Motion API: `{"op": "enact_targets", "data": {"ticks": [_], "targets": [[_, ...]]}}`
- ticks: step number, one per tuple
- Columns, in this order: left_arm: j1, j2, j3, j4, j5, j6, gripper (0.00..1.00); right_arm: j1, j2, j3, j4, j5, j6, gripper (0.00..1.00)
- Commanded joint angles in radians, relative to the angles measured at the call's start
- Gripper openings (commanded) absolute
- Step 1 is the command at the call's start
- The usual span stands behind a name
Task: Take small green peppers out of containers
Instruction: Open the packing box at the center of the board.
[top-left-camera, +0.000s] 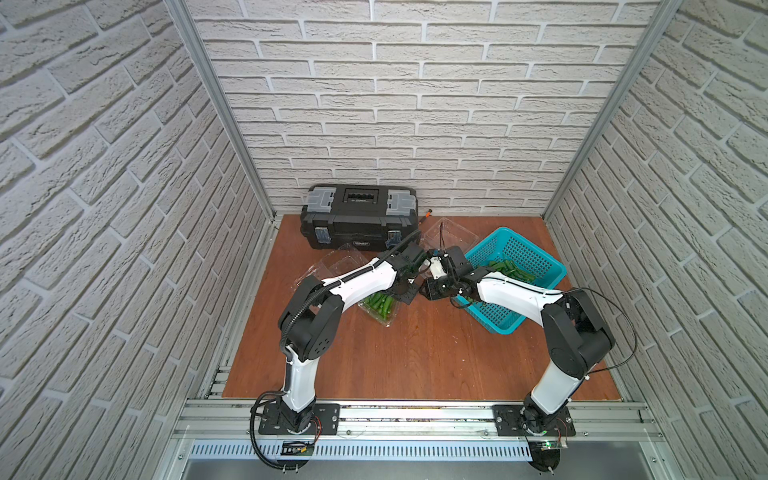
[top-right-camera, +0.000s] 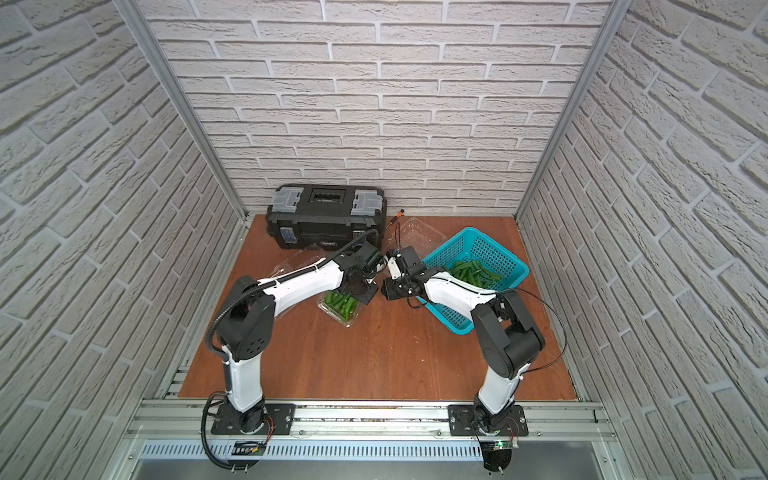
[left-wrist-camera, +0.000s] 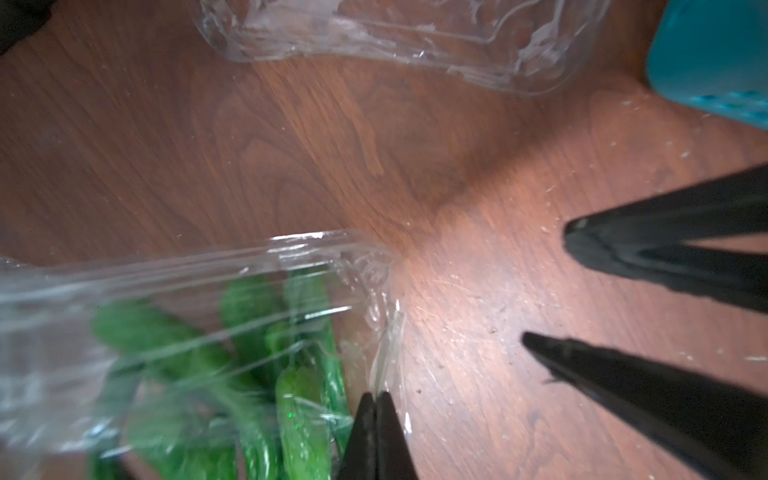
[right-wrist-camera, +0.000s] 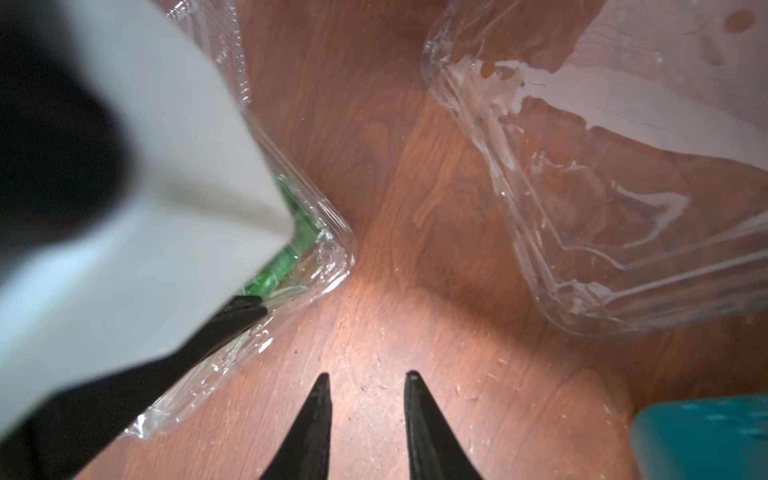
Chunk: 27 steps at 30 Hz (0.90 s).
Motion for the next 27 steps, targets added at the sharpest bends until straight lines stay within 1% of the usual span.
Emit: {"op": "enact_targets", "data": {"ticks": [1, 5, 12, 16, 21, 27], "targets": [[0.008, -0.067, -0.031, 0.073, 0.064, 0.014, 0.0, 0.012, -0.004, -0.002, 0.031, -0.049, -0.006, 0.32], [0.026, -0.105, -0.053, 0.101, 0.092, 0.006, 0.0, 0.021, 0.0, 0.005, 0.041, -0.066, -0.003, 0.32], [0.038, -0.109, -0.071, 0.117, 0.11, -0.007, 0.0, 0.027, 0.018, 0.009, 0.086, -0.134, 0.002, 0.33], [0.041, -0.121, -0.078, 0.125, 0.123, -0.011, 0.0, 0.027, 0.049, 0.021, 0.093, -0.13, 0.015, 0.34], [0.048, -0.127, -0.092, 0.149, 0.164, -0.017, 0.0, 0.026, 0.088, 0.04, 0.108, -0.154, 0.024, 0.37], [0.052, -0.123, -0.091, 0.156, 0.18, -0.02, 0.0, 0.026, 0.111, 0.041, 0.134, -0.15, 0.039, 0.37]]}}
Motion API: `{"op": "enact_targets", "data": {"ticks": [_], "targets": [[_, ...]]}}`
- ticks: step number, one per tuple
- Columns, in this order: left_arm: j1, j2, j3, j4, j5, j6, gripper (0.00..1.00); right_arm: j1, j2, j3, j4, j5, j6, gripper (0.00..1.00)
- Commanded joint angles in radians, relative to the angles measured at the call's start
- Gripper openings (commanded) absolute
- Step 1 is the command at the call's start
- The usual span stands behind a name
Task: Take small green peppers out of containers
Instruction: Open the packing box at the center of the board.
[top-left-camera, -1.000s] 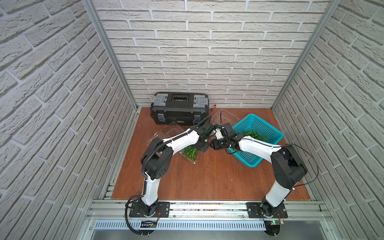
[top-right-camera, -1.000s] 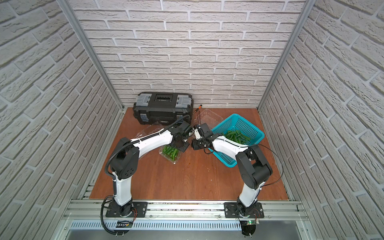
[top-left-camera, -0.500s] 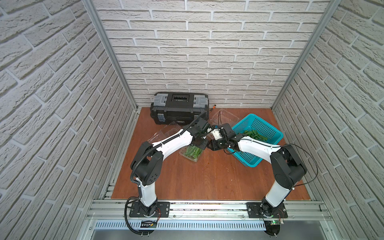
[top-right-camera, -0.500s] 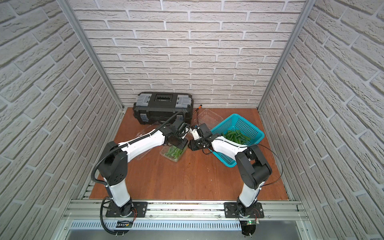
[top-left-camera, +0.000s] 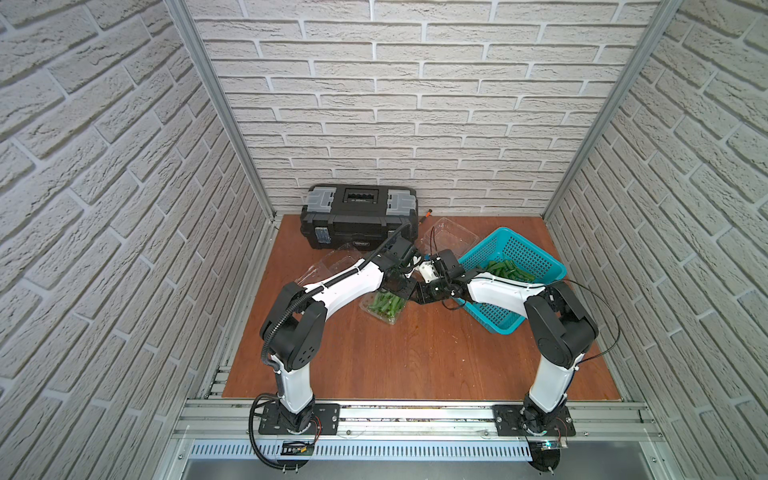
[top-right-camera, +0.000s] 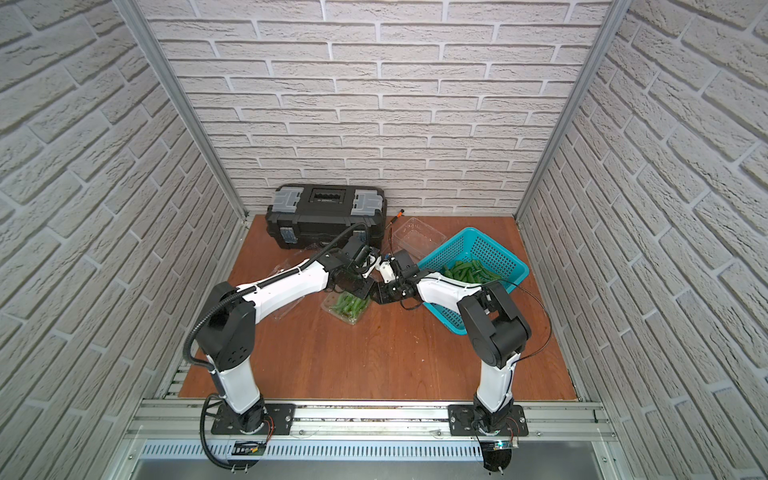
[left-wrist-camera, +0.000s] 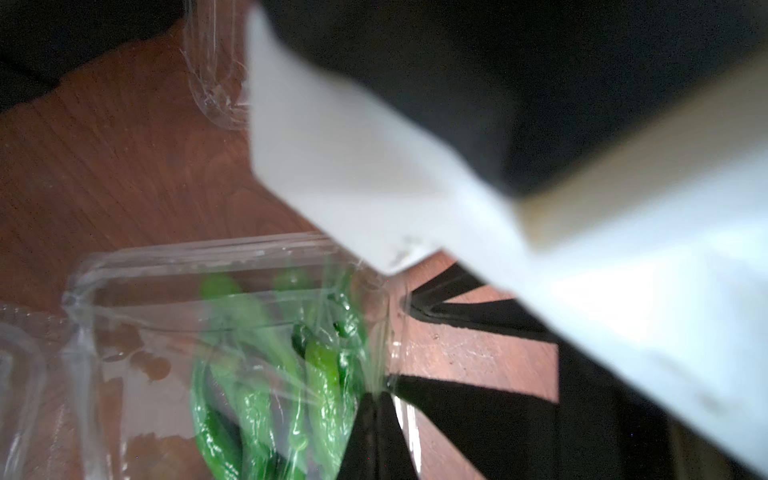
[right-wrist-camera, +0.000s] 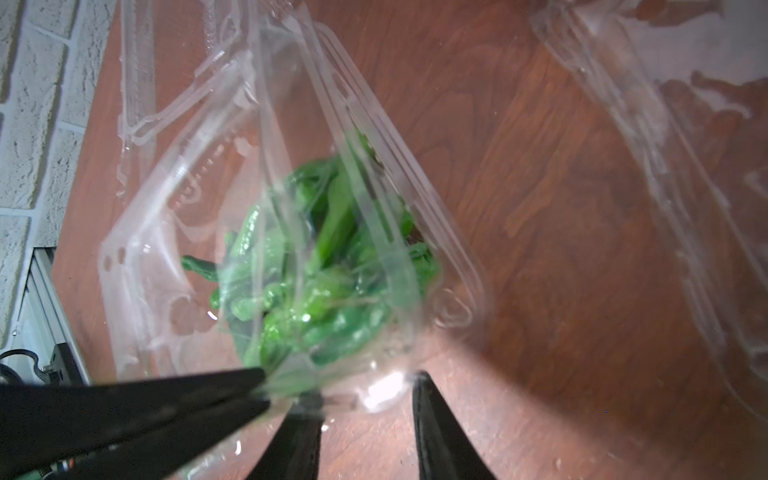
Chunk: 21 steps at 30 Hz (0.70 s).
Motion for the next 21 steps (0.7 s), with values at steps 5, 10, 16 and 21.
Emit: {"op": "enact_targets", "data": {"ticks": [5, 10, 16, 21], "targets": [[0.011, -0.033, -0.023, 0.04, 0.05, -0.012, 0.0, 0.006, 0.037, 0.04, 0.047, -0.004, 0.023, 0.36], [0.025, -0.055, -0.05, 0.075, 0.082, -0.022, 0.0, 0.006, 0.059, 0.069, -0.007, 0.076, 0.033, 0.33], [0.068, -0.113, -0.136, 0.188, 0.155, -0.057, 0.0, 0.007, 0.075, 0.11, -0.088, 0.14, 0.036, 0.29], [0.095, -0.151, -0.198, 0.291, 0.202, -0.084, 0.0, 0.008, 0.095, 0.143, -0.141, 0.162, 0.034, 0.27]]}}
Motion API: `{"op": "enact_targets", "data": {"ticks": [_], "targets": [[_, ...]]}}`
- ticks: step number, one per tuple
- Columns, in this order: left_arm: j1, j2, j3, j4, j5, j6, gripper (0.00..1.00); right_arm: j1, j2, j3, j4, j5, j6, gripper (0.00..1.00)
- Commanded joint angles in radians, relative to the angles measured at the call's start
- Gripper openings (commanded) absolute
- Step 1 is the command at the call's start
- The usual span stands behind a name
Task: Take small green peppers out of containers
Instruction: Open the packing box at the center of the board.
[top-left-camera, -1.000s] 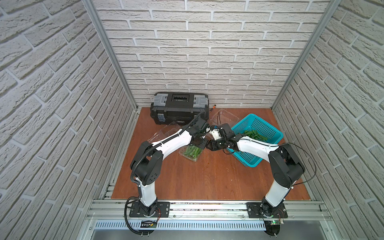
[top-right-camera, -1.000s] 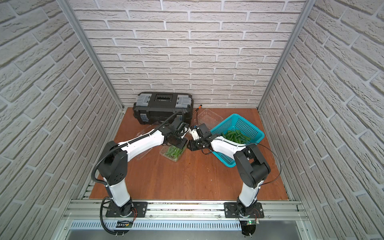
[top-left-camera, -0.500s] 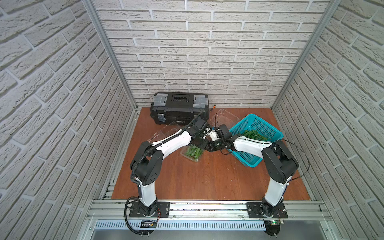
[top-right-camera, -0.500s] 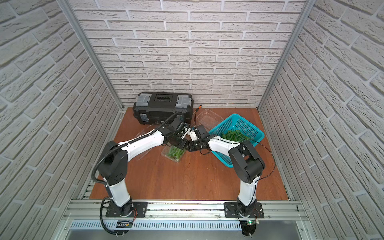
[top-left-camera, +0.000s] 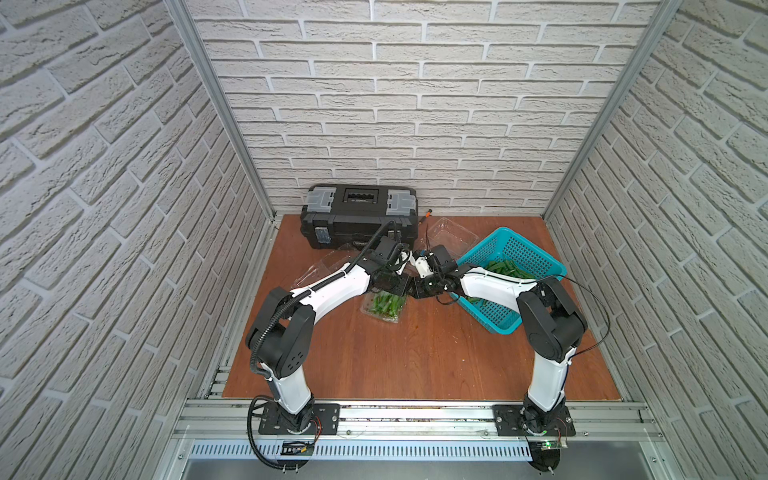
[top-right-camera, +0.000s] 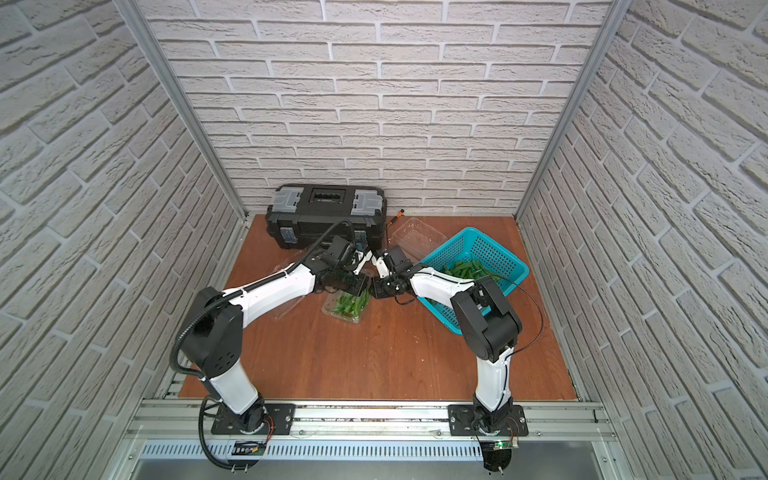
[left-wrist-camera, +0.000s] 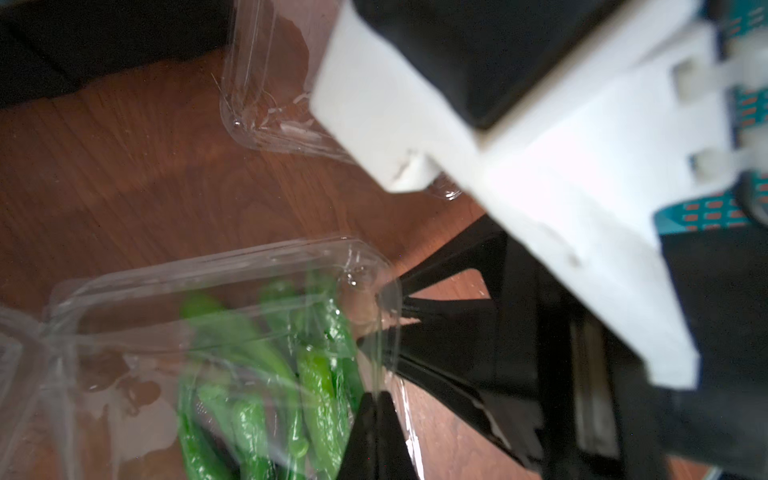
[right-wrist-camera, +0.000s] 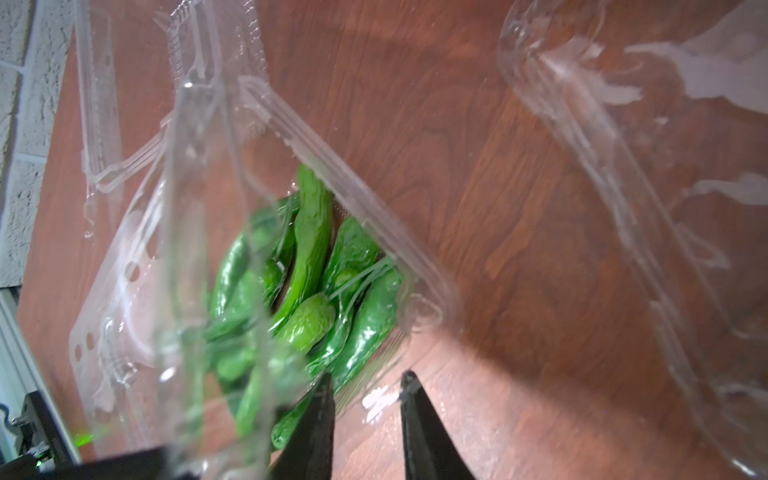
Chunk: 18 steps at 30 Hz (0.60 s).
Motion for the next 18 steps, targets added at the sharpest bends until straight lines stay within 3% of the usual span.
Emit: {"op": "enact_targets", "data": {"ticks": [1, 12, 18], "targets": [[0.019, -0.043, -0.031, 0.102, 0.077, -0.028, 0.0, 0.001, 0.025, 0.021, -0.065, 0.069, -0.004, 0.27], [0.085, -0.135, -0.18, 0.326, 0.187, -0.108, 0.0, 0.002, 0.081, 0.062, -0.145, 0.144, 0.001, 0.24], [0.152, -0.197, -0.233, 0.343, 0.208, -0.17, 0.0, 0.002, 0.069, 0.068, -0.178, 0.239, 0.001, 0.24]]}}
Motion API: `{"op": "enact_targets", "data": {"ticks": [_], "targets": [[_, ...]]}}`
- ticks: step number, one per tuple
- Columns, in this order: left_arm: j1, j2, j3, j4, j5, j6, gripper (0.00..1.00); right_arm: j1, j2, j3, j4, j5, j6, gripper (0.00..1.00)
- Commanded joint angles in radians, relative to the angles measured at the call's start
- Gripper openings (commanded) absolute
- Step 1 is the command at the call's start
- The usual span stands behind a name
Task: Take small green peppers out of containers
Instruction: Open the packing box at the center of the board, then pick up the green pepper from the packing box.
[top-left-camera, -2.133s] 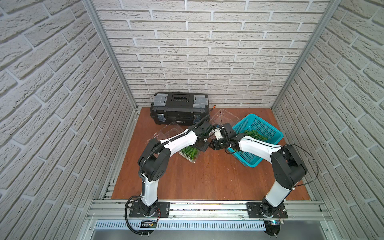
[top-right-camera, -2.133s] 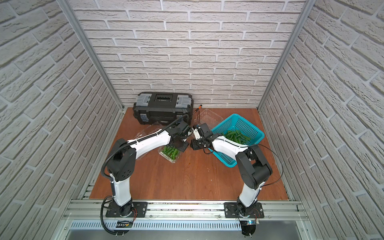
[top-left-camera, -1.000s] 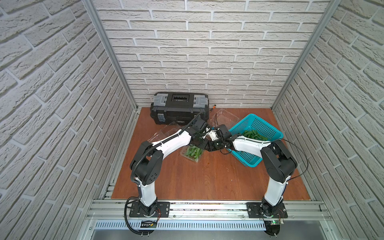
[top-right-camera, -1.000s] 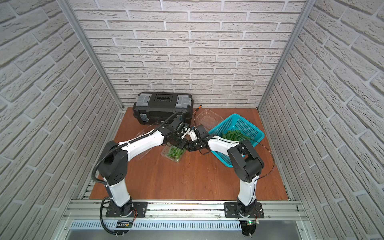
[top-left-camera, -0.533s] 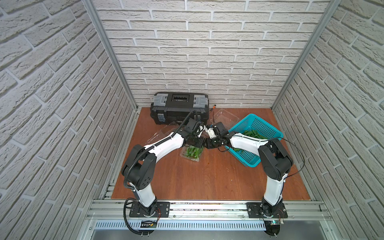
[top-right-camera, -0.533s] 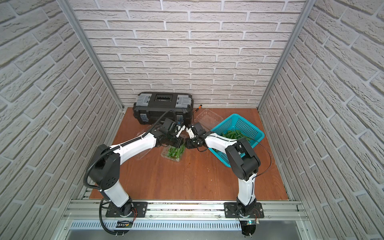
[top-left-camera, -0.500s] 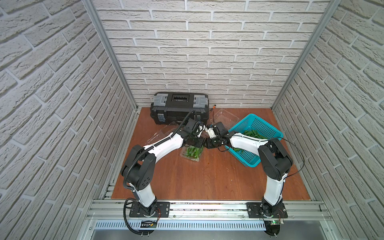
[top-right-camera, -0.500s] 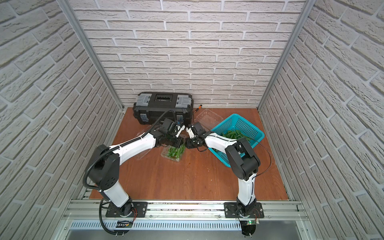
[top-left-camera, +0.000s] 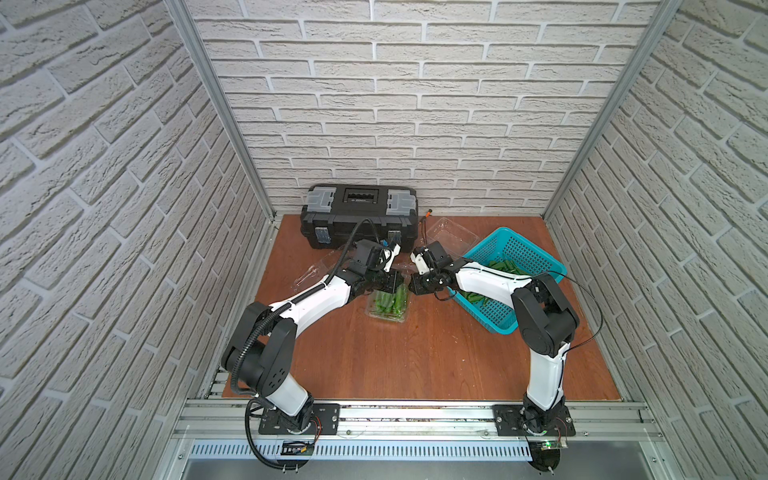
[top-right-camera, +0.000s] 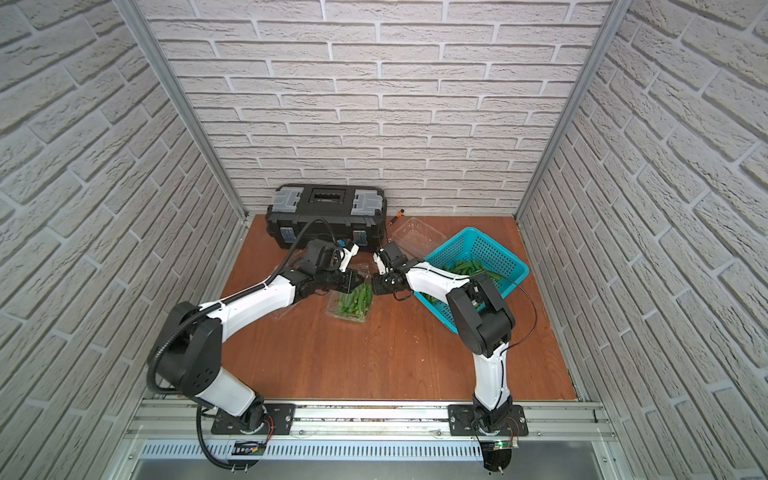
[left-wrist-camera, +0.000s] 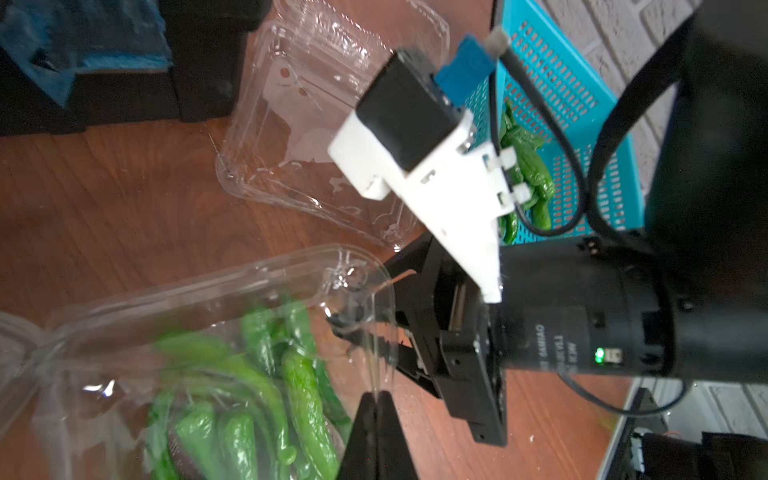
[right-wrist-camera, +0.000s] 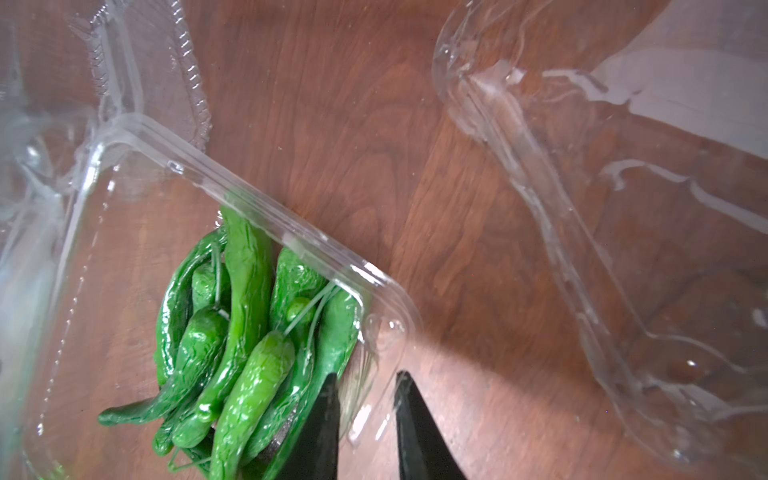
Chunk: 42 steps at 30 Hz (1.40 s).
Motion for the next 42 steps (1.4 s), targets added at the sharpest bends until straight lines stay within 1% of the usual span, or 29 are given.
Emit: {"op": "enact_targets", "data": {"ticks": [1, 5, 6, 7, 8, 9, 11, 14, 17, 20, 21, 22, 26, 29, 34, 42], "targets": [[0.047, -0.056, -0.031, 0.043, 0.013, -0.045, 0.0, -0.005, -0.008, -0.011, -0.094, 0.131, -0.004, 0.25], [0.1, -0.128, -0.059, -0.005, -0.041, -0.057, 0.0, -0.005, -0.056, -0.011, -0.101, 0.214, -0.008, 0.26], [0.112, -0.147, -0.068, -0.014, -0.055, -0.057, 0.04, -0.005, -0.065, -0.01, -0.105, 0.234, -0.006, 0.26], [0.125, -0.171, -0.076, -0.027, -0.079, -0.057, 0.16, -0.005, -0.073, -0.01, -0.107, 0.252, -0.006, 0.27], [0.139, -0.196, -0.085, -0.039, -0.104, -0.054, 0.3, -0.005, -0.083, -0.01, -0.106, 0.274, -0.002, 0.28], [0.146, -0.216, -0.092, -0.048, -0.134, -0.053, 0.39, -0.005, -0.092, -0.011, -0.103, 0.289, -0.001, 0.28], [0.153, -0.258, -0.104, -0.074, -0.234, -0.048, 0.56, -0.005, -0.113, -0.011, -0.094, 0.304, 0.0, 0.29], [0.151, -0.301, -0.119, -0.092, -0.437, -0.073, 0.74, 0.004, -0.149, -0.019, -0.063, 0.318, 0.004, 0.3], [0.134, -0.339, -0.135, -0.11, -0.721, -0.169, 0.77, 0.032, -0.185, -0.032, -0.026, 0.372, -0.006, 0.3], [0.083, -0.347, -0.114, -0.173, -1.014, -0.258, 0.77, 0.056, -0.181, -0.019, -0.017, 0.353, -0.032, 0.31], [0.073, -0.338, -0.101, -0.194, -1.06, -0.282, 0.78, 0.059, -0.173, -0.011, -0.021, 0.334, -0.031, 0.31], [0.068, -0.32, -0.087, -0.204, -1.083, -0.298, 0.78, 0.062, -0.163, -0.007, -0.022, 0.305, -0.032, 0.31], [0.032, -0.22, -0.031, -0.216, -1.073, -0.304, 0.78, 0.07, -0.125, -0.002, -0.019, 0.188, -0.039, 0.31], [0.002, -0.158, 0.007, -0.229, -1.068, -0.31, 0.79, 0.07, -0.091, 0.017, -0.062, 0.125, -0.054, 0.31], [-0.038, -0.112, 0.031, -0.212, -1.062, -0.302, 0.79, 0.07, -0.057, 0.023, -0.1, 0.114, -0.059, 0.3], [-0.069, -0.081, 0.062, -0.211, -1.058, -0.278, 0.79, 0.071, -0.009, 0.049, -0.144, 0.12, -0.066, 0.3]]}}
